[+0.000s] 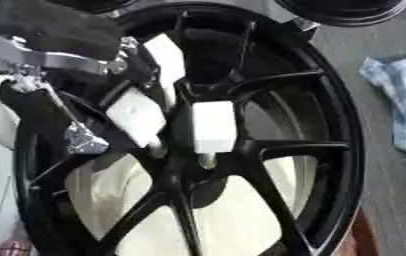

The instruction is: Pull the pin out of the wheel hub.

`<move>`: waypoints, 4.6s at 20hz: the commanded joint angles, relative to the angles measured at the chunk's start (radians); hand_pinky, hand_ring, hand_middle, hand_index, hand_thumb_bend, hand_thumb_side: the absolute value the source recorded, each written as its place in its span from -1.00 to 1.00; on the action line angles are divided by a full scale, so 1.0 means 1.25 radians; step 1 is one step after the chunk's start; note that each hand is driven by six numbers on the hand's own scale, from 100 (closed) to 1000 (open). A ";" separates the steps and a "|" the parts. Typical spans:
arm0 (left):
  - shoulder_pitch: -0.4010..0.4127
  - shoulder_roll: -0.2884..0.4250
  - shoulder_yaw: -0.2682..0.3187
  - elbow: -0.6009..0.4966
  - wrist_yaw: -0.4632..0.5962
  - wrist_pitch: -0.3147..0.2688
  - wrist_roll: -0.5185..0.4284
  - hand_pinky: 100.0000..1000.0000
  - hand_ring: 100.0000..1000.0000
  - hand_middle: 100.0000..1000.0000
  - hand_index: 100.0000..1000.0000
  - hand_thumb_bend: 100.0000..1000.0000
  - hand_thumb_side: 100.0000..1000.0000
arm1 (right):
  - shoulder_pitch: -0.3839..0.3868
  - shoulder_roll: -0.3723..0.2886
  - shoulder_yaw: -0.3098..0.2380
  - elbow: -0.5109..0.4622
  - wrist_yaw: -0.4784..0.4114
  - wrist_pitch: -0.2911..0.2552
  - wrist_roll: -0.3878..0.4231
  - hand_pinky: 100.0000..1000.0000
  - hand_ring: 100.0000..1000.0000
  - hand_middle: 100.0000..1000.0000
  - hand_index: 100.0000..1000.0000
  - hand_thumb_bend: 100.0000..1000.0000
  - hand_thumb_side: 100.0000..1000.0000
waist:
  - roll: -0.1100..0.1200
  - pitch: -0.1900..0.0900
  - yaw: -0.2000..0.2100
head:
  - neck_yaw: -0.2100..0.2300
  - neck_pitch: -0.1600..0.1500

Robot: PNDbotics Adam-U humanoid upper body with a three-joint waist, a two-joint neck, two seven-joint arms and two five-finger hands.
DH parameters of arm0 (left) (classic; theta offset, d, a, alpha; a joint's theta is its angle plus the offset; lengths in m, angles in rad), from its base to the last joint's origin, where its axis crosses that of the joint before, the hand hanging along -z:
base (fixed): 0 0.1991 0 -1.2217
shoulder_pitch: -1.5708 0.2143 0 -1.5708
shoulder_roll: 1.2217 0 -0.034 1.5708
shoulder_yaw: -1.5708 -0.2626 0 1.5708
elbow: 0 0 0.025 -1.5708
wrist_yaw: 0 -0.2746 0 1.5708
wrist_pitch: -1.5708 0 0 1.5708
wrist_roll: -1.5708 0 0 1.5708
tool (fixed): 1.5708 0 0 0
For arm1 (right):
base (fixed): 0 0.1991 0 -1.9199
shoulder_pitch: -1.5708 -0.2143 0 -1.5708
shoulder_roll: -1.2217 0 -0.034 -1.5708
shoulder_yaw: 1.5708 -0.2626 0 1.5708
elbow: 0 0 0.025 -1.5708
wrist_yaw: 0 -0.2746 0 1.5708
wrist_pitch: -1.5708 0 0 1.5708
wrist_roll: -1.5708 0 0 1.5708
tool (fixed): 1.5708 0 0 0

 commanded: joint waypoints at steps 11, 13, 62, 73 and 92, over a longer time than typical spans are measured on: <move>-0.023 0.003 0.017 -0.011 0.018 0.003 0.000 0.13 -0.23 -0.42 -0.09 -1.00 -0.72 | -0.001 -0.001 -0.002 -0.008 0.001 0.005 -0.003 0.32 0.04 0.22 0.63 -1.00 0.31 | 0.000 -0.015 0.002 | 0.000 -0.004; -0.027 0.002 0.027 -0.017 0.027 0.005 0.000 0.10 -0.26 -0.48 -0.17 -1.00 -0.72 | 0.000 -0.001 -0.002 -0.008 0.001 0.006 -0.002 0.32 0.04 0.22 0.64 -1.00 0.32 | 0.001 -0.016 0.004 | 0.000 -0.004; 0.538 0.141 0.506 0.195 0.207 0.044 0.508 0.13 -0.27 -0.52 -0.15 -1.00 -0.66 | 0.033 0.011 -0.056 -0.008 -0.019 -0.030 -0.050 0.33 0.05 0.24 0.65 -1.00 0.16 | -0.046 -0.071 0.133 | -0.087 0.062; 0.642 0.036 0.481 0.138 0.059 0.112 0.513 0.74 0.72 0.67 0.90 -1.00 0.50 | 0.030 0.018 -0.056 -0.008 -0.035 -0.034 -0.043 0.34 0.06 0.24 0.65 -1.00 0.14 | -0.061 -0.071 0.128 | -0.097 0.045; 0.600 -0.175 0.383 -0.023 0.545 -0.179 0.926 0.31 0.04 -0.03 0.37 -1.00 0.06 | 0.016 -0.034 -0.066 -0.008 -0.100 -0.062 -0.046 0.33 0.06 0.25 0.65 -1.00 0.04 | -0.070 -0.088 0.111 | -0.067 0.034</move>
